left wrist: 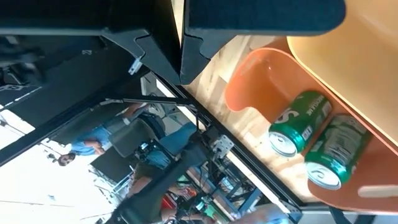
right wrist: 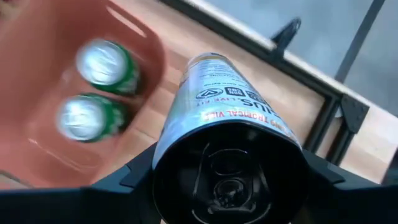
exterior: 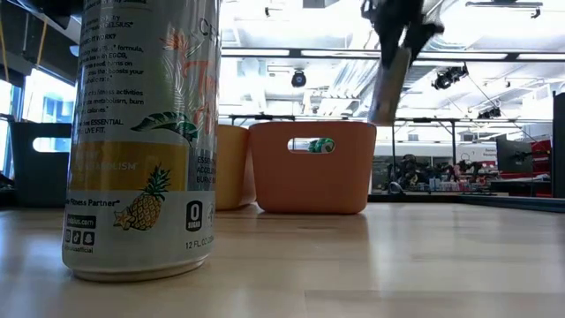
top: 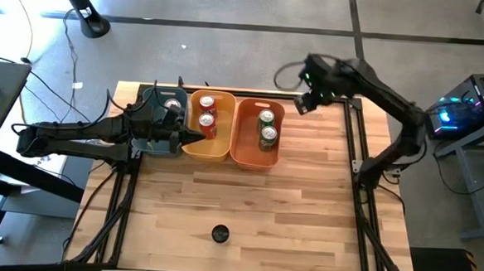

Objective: Sort soda cans
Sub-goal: Move the top black soda can to the right of the orange bin

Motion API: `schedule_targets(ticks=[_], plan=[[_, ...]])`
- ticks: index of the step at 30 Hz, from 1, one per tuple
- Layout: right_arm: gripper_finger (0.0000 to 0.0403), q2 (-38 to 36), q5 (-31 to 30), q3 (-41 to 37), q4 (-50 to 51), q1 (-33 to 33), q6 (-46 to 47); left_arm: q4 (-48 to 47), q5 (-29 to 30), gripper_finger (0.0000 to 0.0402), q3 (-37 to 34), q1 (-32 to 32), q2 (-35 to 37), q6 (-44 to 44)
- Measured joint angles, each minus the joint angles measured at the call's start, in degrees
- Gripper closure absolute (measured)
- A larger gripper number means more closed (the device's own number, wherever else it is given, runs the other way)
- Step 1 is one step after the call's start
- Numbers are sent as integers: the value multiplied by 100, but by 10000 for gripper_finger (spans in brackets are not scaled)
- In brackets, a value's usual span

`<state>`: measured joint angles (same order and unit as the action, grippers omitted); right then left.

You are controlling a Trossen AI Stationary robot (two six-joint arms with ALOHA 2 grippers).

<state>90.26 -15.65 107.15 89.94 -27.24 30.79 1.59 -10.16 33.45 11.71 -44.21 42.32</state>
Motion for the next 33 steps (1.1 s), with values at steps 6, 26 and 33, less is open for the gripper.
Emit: schedule_targets(ticks=[6,26,33], plan=[[174,980,592,-8,-3,-879,-1185,-1,-56,401,0,-1,0,163],[174,1088,1027,-1599,-1043,-1514,-2648,-5,-67,401,0,-8,0,193],[174,1041,1258,-1958,-1544,-1514,-2505,-4,20,401,-1,-5,0,197]])
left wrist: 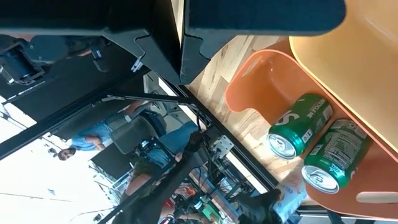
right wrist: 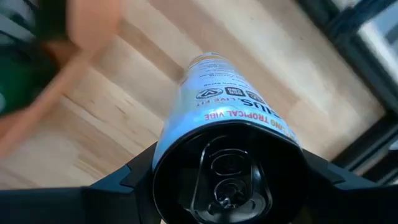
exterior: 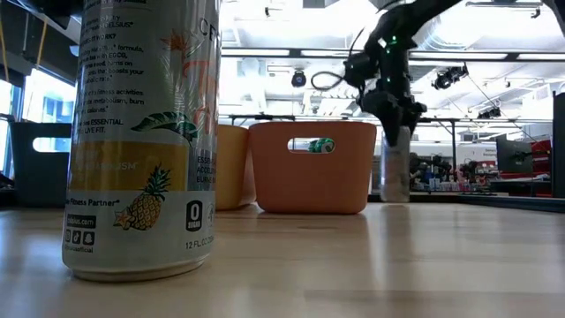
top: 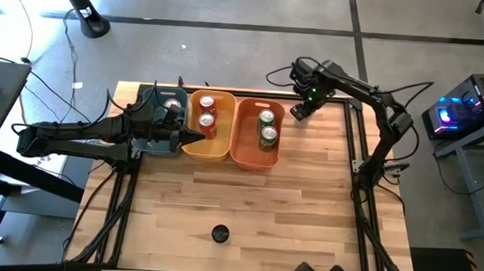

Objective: Sort soda cans
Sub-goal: Move the top black soda can to the right of the orange bin

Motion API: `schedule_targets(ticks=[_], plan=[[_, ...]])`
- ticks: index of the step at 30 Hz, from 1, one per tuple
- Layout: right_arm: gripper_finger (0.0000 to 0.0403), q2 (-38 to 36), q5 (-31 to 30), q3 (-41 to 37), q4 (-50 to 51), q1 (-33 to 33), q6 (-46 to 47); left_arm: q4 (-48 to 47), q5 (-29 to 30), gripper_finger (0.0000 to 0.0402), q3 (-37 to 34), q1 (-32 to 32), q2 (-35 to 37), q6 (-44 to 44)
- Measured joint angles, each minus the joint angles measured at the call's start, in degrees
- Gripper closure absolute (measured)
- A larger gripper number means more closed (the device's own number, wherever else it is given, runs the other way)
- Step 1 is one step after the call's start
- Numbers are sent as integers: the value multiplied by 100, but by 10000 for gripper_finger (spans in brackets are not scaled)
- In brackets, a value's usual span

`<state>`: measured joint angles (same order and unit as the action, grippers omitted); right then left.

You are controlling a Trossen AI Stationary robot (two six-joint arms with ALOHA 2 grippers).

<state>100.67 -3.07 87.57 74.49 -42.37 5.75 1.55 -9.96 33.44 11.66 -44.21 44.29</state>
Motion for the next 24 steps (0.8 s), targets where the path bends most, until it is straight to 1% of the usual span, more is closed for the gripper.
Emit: schedule_targets(ticks=[5,15,16,20,21,24], plan=[[174,5,59,-126,-233,-50,96,1,0,401,1,0,0,2],[174,19,164,-140,-250,-50,386,1,7,401,1,0,0,50],[168,21,164,-140,-255,-48,440,1,7,401,1,0,0,52],[89,21,162,-140,-232,-50,620,1,7,401,1,0,0,57],[75,21,162,-138,-233,-50,639,1,7,401,1,0,0,57],[58,21,162,-138,-242,-50,642,1,7,401,1,0,-1,58]])
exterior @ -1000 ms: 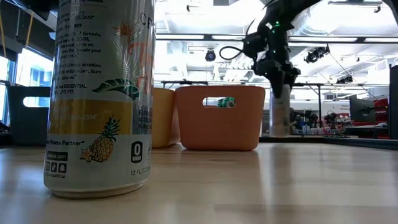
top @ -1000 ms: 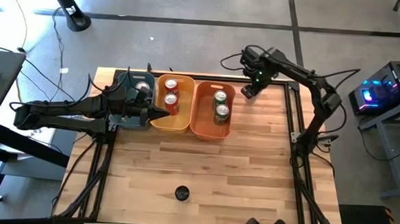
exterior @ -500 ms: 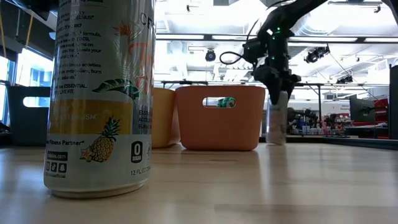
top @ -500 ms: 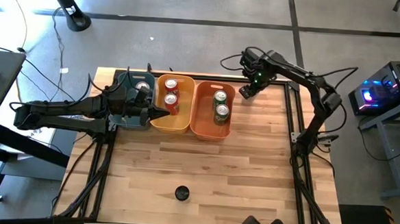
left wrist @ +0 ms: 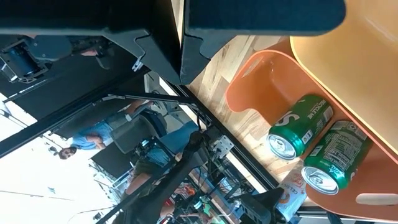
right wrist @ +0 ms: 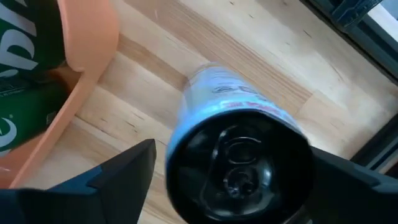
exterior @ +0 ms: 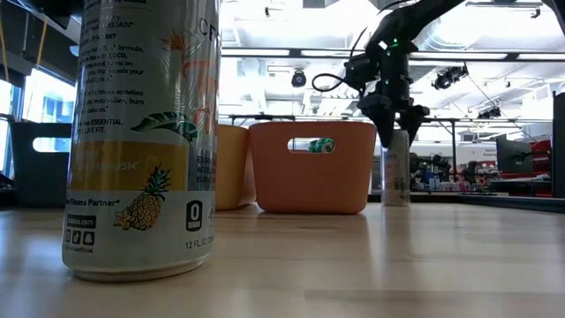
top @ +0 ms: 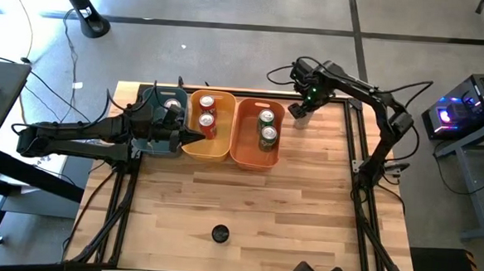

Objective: Sort soda cans
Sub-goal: Move the top black soda can to the right of the orange bin, then move the bottom black soda can to the right of the orange bin

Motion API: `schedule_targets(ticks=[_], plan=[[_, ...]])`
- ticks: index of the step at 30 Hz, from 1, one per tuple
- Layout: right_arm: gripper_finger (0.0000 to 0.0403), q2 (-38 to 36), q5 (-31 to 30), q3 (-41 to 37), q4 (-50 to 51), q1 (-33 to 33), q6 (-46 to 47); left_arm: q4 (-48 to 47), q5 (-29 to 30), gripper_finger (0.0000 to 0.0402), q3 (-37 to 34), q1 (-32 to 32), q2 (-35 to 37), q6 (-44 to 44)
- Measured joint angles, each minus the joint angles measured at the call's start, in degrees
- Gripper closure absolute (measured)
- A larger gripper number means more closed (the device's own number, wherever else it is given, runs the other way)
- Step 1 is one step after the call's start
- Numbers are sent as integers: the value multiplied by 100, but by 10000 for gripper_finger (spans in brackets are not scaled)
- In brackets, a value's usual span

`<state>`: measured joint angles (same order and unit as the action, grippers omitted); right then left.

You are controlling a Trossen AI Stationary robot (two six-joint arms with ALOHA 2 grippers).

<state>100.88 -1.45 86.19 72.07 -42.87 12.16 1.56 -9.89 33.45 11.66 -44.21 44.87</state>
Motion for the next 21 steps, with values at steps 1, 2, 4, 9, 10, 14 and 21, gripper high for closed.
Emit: schedule_targets(ticks=[1,2,4,9,10,14,21], plan=[[56,0,0,0,-11,2,0,0,0,401,0,0,-1,-1],[55,0,0,0,-15,12,2,0,0,401,-1,0,-1,0],[53,0,0,0,-15,13,-15,0,0,401,0,0,0,-1],[52,-130,-40,58,153,15,-121,0,-114,402,0,0,1,-2],[51,-187,-140,136,239,15,-171,0,-136,401,-1,0,1,-3],[51,-393,-243,515,657,11,-280,0,-144,401,0,1,1,-34],[50,-901,82,1053,1170,190,-375,170,-141,401,0,7,1,-192]])
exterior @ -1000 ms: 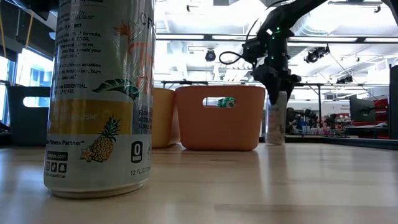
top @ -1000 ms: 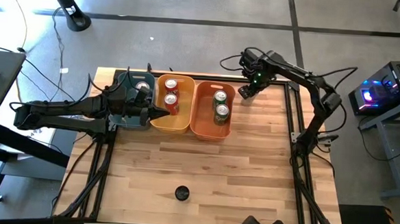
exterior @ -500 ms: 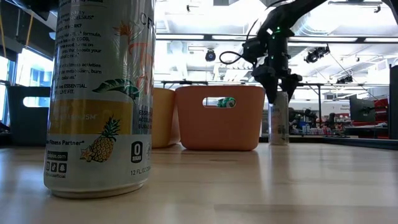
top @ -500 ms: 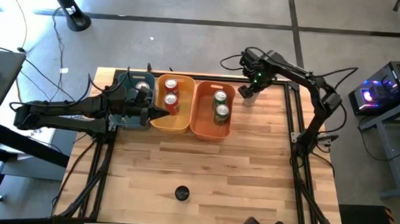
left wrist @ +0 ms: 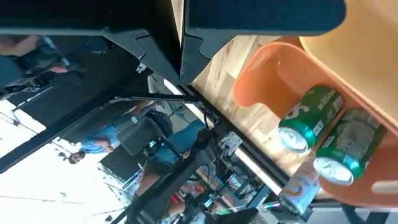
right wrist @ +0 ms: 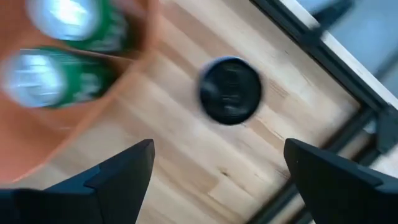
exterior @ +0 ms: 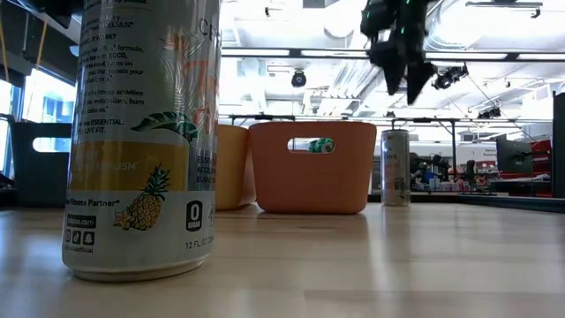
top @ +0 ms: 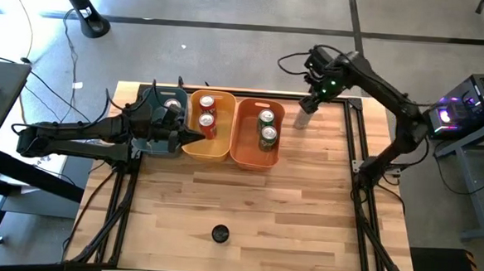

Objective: Sort soda cans
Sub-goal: Move the bottom black soda can to the right of the orange bin

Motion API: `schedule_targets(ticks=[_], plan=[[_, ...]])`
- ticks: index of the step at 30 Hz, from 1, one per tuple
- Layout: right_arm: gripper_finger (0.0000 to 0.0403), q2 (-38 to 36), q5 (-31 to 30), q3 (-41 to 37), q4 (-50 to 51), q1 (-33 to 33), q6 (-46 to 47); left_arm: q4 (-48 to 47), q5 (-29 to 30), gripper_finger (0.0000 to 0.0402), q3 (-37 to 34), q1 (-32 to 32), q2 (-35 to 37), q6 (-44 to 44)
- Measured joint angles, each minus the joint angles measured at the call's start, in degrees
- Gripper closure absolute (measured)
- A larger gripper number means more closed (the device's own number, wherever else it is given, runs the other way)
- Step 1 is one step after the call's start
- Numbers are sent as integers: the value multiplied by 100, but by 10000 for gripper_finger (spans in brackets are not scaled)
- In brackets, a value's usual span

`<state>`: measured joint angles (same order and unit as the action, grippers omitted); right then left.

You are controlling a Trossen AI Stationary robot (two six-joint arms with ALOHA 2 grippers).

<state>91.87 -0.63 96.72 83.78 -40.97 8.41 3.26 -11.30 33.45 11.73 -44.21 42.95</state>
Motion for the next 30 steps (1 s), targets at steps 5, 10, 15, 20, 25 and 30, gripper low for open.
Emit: schedule_targets(ticks=[5,10,15,20,25,30], plan=[[50,-582,817,62,-375,610,167,-271,9,401,201,-188,-14,-525],[50,-910,1223,63,-1399,1855,971,-607,42,401,760,-683,-128,-1533],[50,-878,938,64,-2444,3102,1358,-1133,174,401,1659,-1332,-611,-2501],[50,-873,259,64,-2640,3797,1362,-2177,441,390,2686,-1887,-1468,-3418],[50,-878,235,64,-2612,4150,1477,-3547,743,334,3662,-2270,-2382,-3879],[50,-878,260,63,-2609,4402,1171,-4289,731,245,4222,-2641,-2905,-3213]])
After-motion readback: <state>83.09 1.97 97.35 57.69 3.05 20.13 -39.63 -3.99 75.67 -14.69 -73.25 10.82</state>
